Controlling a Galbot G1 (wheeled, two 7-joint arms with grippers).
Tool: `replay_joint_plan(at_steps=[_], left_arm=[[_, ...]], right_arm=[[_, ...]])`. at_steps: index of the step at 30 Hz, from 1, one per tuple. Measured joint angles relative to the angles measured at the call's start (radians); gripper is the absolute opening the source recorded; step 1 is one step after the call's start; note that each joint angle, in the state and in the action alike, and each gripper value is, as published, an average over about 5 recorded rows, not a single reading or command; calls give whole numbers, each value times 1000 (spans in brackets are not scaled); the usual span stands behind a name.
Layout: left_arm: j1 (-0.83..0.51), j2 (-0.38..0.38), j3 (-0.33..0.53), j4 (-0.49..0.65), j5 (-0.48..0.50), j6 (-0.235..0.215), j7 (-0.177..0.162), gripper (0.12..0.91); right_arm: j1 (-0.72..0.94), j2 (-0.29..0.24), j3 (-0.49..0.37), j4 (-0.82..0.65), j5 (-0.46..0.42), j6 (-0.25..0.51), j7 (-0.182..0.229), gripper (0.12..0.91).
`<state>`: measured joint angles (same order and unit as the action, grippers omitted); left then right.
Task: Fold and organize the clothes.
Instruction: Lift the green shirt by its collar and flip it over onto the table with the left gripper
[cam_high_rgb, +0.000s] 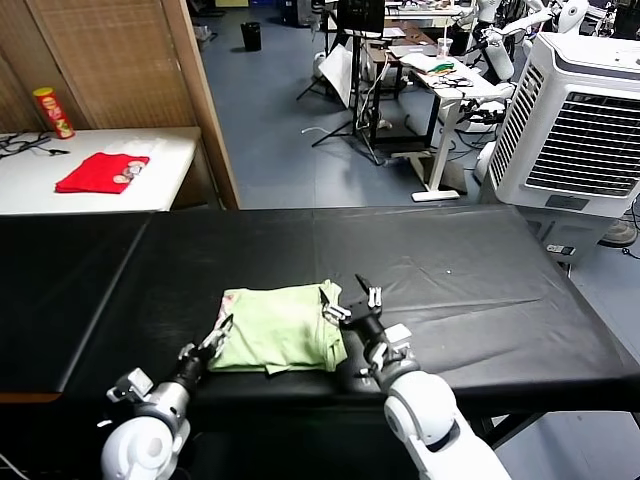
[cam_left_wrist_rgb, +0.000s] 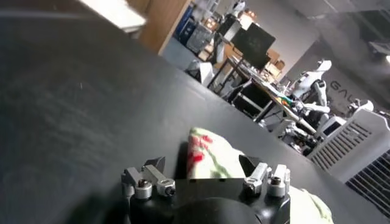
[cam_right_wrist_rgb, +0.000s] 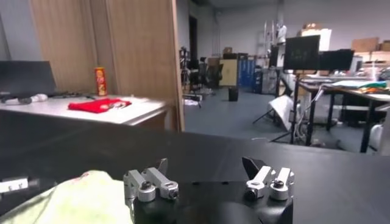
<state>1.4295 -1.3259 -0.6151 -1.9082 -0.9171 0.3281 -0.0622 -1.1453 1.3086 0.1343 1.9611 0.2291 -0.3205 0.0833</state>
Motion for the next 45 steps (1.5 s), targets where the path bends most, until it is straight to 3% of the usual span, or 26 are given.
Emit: replay_joint_plan(at_steps=[8, 11, 19, 30, 34, 39, 45], left_arm=[[-2, -3, -4, 4, -11, 9, -24, 222], [-6, -3, -11, -7, 53, 4, -31, 145], [-17, 69, -68, -47, 326, 16, -46, 143], [33, 395, -238, -10, 496, -40, -54, 143], [46, 479, -284, -41, 534, -24, -77, 143], [62, 487, -261, -138, 541, 30, -111, 143], [56, 421, -137, -254, 474, 71, -164, 143]], right_arm=[[-8, 13, 19, 5, -8, 0, 2, 798], [-16, 21, 29, 6, -24, -1, 4, 798], [-56, 39, 79, 11, -48, -4, 12, 798], [-88, 42, 124, 11, -59, -5, 15, 798], [-93, 48, 126, 10, -66, -5, 15, 798], [-109, 52, 135, 14, -80, -4, 11, 798], [-135, 48, 159, 33, -85, -2, 8, 798]])
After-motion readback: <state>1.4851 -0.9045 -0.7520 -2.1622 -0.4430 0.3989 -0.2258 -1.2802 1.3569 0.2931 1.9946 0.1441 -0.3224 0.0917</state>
